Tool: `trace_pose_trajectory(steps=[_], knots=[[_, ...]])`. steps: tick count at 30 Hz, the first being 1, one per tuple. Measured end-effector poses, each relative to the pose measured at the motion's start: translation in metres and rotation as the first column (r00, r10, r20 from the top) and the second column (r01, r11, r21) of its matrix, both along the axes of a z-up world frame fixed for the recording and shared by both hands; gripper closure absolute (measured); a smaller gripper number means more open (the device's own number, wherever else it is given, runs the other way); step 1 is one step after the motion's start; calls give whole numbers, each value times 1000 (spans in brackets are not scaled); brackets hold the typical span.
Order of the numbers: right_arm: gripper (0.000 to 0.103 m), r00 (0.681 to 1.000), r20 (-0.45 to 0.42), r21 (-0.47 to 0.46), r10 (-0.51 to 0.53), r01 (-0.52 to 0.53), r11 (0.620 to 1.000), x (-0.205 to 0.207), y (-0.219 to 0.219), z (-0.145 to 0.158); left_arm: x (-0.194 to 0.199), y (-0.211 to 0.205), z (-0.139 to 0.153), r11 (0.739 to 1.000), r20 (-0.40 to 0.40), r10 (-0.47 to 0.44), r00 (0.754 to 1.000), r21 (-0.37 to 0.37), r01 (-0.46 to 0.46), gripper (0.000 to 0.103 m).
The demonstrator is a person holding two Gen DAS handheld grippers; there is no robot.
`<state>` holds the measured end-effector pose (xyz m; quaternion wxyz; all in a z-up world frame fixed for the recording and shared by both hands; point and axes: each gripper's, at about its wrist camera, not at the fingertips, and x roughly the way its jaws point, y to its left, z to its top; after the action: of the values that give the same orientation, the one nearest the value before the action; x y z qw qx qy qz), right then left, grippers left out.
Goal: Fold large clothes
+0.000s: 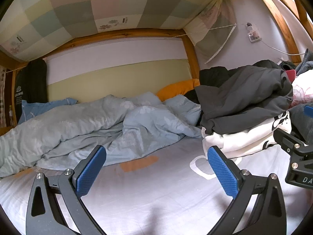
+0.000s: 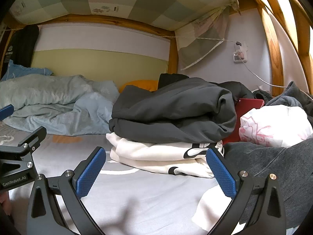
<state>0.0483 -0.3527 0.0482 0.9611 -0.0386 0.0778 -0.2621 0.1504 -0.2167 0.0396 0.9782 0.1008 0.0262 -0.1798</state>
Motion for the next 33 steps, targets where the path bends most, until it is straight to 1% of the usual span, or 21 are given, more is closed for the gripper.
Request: trace_pose_trajectory(steps=[4, 6, 9, 13, 16, 33], knots=[[0, 1000, -2, 1, -1, 1, 1000, -1, 0, 0, 2, 1, 1, 1000, -6, 5, 1000, -4, -5, 0], [0, 1000, 0, 2, -1, 1, 1000, 0, 1, 0, 9, 1, 0, 1000, -38, 0, 999, -10, 0, 0], [0, 1000, -1, 1, 1, -1, 1000, 0, 0, 0, 24, 6, -2, 999, -108, 13, 994, -32, -17, 0], [0, 1000, 0, 0, 0, 0, 1000, 0, 1, 0, 31, 14, -3, 997, -145, 21, 989, -70, -32, 0], [0, 1000, -2, 0, 0, 0, 1000, 0, 0, 0, 31, 15, -3, 996, -148, 21, 989, -78, -33, 0], [0, 1000, -5, 1, 3, -3, 1000, 1, 0, 0, 29, 18, -3, 997, -147, 14, 989, -69, -25, 0]])
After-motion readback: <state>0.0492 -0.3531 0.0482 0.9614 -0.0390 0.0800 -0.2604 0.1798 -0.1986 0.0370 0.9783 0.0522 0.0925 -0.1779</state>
